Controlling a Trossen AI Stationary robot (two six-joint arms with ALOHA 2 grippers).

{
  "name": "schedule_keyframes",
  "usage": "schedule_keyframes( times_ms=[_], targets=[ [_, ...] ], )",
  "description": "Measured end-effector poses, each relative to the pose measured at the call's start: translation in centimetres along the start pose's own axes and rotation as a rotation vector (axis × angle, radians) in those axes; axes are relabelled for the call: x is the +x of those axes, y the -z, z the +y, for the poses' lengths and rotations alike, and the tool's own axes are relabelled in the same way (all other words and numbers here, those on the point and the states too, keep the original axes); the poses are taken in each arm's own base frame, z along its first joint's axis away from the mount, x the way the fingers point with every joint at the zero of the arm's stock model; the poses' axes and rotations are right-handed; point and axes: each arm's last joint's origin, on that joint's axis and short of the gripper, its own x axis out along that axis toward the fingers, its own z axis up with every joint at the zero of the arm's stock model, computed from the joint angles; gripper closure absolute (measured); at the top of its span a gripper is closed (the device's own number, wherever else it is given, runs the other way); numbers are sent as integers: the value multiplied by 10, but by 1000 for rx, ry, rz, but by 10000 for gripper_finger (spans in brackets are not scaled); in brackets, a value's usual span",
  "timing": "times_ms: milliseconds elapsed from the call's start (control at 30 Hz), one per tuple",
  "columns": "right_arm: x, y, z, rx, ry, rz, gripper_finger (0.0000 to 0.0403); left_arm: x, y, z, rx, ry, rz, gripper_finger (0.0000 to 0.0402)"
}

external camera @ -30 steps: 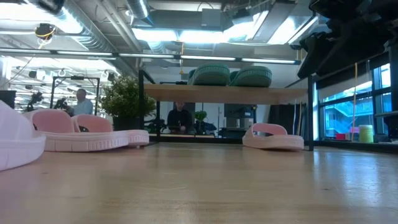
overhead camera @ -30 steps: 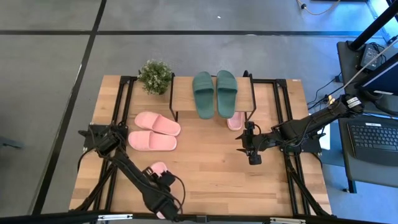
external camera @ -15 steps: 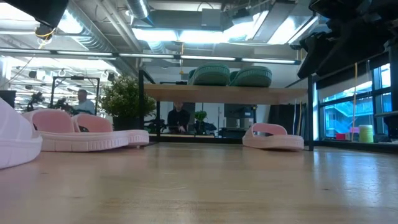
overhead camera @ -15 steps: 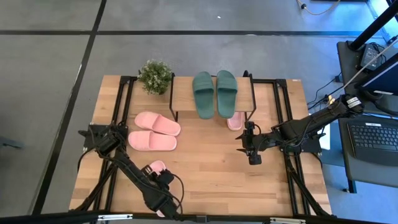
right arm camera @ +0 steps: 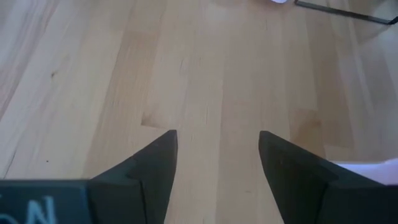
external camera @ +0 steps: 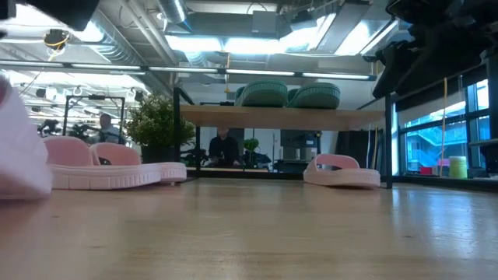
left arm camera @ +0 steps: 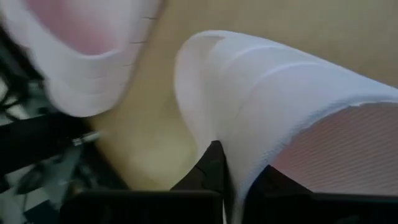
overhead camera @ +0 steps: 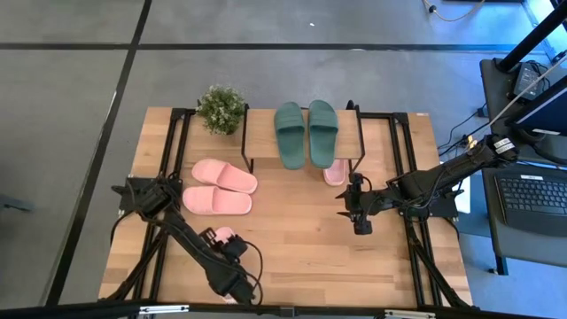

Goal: Pick and place slides into the shelf
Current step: Put the pink slipper under the shelf

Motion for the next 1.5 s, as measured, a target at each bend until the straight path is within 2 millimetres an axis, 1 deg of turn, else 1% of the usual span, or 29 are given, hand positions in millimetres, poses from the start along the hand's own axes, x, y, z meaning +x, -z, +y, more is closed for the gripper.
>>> schedule_keyframes(
  times_ms=[100,200,300,433,500,667,800,933,1000,1133,1267,1367,1500],
  targets=[
    [0,0,0,71,0,-2,176,-13,-3,2,17,45,-52,397],
    [0,-3,0,198,-7,-33,176,-26,-10,6,7,64,-181,398],
    [0,-5,0,305,-12,-47,176,-33,-21,6,34,69,-292,399],
    [0,-5,0,449,-17,-46,176,-32,-36,9,75,27,-392,399],
    [0,-5,1,491,-19,-48,176,-32,-46,11,101,-11,-465,399],
    [0,-8,1,610,-33,-74,176,-30,-76,20,157,-144,-651,399],
    [-1,-13,1,742,-63,-122,176,-28,-100,28,188,-269,-767,399],
    [-2,-20,2,757,-95,-188,176,-25,-124,37,169,-369,-858,399],
    [0,-24,3,745,-106,-221,176,-25,-132,38,180,-410,-901,399],
    [9,-29,6,670,-91,-256,176,-26,-139,37,210,-469,-956,399],
    [21,-27,6,654,57,-271,176,-27,-141,34,219,-474,-971,399],
    [26,-26,5,655,117,-278,176,-29,-136,29,256,-451,-962,400],
    [27,-27,2,646,127,-284,176,-34,-125,18,339,-439,-979,400]
  ],
)
